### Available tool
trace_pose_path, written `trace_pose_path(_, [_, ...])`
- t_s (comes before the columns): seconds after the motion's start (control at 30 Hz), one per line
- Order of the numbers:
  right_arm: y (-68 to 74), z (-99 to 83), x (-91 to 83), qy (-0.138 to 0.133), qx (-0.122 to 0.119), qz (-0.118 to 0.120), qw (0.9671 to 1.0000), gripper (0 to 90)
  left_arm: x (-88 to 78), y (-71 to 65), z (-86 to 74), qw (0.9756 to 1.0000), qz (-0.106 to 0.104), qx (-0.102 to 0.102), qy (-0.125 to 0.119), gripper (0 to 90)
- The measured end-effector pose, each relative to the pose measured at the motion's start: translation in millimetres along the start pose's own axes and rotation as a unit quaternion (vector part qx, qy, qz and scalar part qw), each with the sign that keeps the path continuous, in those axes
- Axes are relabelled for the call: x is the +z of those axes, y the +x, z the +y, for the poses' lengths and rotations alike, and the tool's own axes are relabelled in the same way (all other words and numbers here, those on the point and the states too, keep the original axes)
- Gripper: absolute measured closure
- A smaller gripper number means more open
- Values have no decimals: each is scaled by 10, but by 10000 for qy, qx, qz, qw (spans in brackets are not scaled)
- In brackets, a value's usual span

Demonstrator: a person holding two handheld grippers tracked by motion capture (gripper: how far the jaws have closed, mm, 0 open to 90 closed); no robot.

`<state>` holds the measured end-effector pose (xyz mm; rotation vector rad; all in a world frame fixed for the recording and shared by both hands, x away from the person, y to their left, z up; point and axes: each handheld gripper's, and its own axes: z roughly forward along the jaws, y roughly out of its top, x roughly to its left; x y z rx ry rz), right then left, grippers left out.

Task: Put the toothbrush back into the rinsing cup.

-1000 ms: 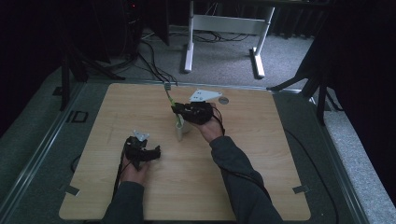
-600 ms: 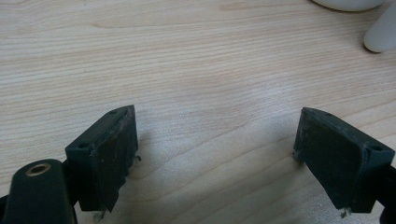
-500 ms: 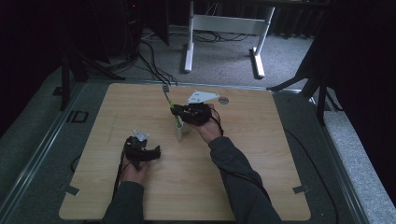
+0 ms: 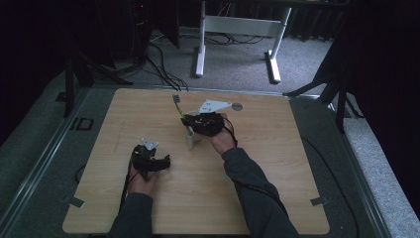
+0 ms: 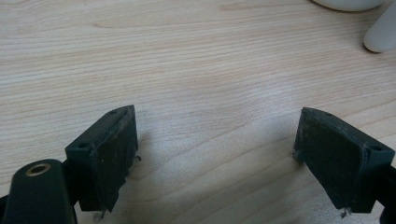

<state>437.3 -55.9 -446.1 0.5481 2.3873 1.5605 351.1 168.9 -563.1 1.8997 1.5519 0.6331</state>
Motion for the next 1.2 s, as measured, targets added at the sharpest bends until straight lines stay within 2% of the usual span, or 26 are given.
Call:
trace_pose_path(0.33, [-16, -70, -13, 103, 12, 96, 9999, 784, 1, 0, 0, 10000, 1, -1, -4, 141])
trace_pose_path(0.37, [-26, -78, -13, 119, 15, 154, 9998, 762, 0, 0, 0, 10000, 0, 2, -1, 141])
trace_pose_path(0.43, [-47, -101, -7, 155, 83, 400, 9990, 624, 0, 0, 0, 10000, 0, 0, -1, 141])
trace_pose_path(0.5, [-55, -122, 2, 218, 139, 358, 9990, 488, 2, -4, -1, 10000, -9, -6, -15, 141])
trace_pose_path(0.63, [-85, -164, 6, 249, 273, 406, 9985, 408, 1, -5, 0, 10000, -10, 3, -7, 141])
trace_pose_path(0.73, [-88, -188, -13, 240, 280, 392, 9986, 380, 1, -4, 0, 10000, -10, 12, -2, 141])
trace_pose_path(1.2, [-132, -224, -128, 179, 328, 372, 9986, 359, 0, -4, 0, 10000, -16, 20, 2, 141])
